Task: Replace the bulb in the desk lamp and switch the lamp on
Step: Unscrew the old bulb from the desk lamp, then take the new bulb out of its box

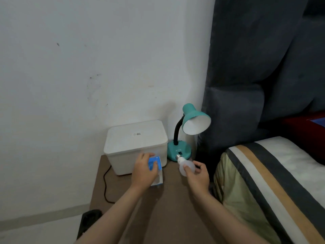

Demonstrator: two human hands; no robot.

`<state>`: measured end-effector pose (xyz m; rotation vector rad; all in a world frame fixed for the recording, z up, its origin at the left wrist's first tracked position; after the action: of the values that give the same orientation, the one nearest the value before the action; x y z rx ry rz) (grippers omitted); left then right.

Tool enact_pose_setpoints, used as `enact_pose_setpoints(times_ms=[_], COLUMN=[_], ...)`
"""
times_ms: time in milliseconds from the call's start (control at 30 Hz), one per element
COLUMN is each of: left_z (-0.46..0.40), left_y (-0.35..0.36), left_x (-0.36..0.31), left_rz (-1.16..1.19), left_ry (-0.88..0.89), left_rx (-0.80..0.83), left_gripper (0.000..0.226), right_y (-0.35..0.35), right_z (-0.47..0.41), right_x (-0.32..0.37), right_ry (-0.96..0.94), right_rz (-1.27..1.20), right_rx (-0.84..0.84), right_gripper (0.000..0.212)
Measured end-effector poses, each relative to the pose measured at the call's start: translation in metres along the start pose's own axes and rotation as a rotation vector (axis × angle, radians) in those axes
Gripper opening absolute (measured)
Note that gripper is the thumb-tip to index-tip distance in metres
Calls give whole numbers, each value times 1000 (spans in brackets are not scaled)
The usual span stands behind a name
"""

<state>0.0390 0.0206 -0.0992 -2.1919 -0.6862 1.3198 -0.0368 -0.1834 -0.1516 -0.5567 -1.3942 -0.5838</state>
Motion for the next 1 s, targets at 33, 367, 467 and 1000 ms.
enact_pose_setpoints(times_ms=[33, 367, 467, 1000], left_z=[4, 16, 15, 20], left_y=[1, 14, 15, 15], left_x=[10, 54, 55, 57], left_rz=[-11, -8, 9, 21], left_ry=[-44, -243, -248, -303], left_rx=[11, 50, 31, -40], left_gripper=[29, 54, 54, 44], right_y=[5, 41, 53, 66], right_z=[1, -12, -21, -10], right_x=[-12, -57, -58, -16], right_ry=[27, 100, 61, -471], right_rz=[51, 229, 233, 397], right_rx=[8, -2, 6, 163], right_gripper=[32, 37, 39, 30])
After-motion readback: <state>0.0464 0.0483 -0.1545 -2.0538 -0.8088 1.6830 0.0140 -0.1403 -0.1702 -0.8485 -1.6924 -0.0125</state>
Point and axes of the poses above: each hand's wrist, its own z-axis away from the middle knuckle, its own y-axis out of the palm, x = y × z, the point moved 7 cm from there along -z, towards the middle knuckle, and after that the axes turned 3 degrees about -z, right-handed, at the moved point
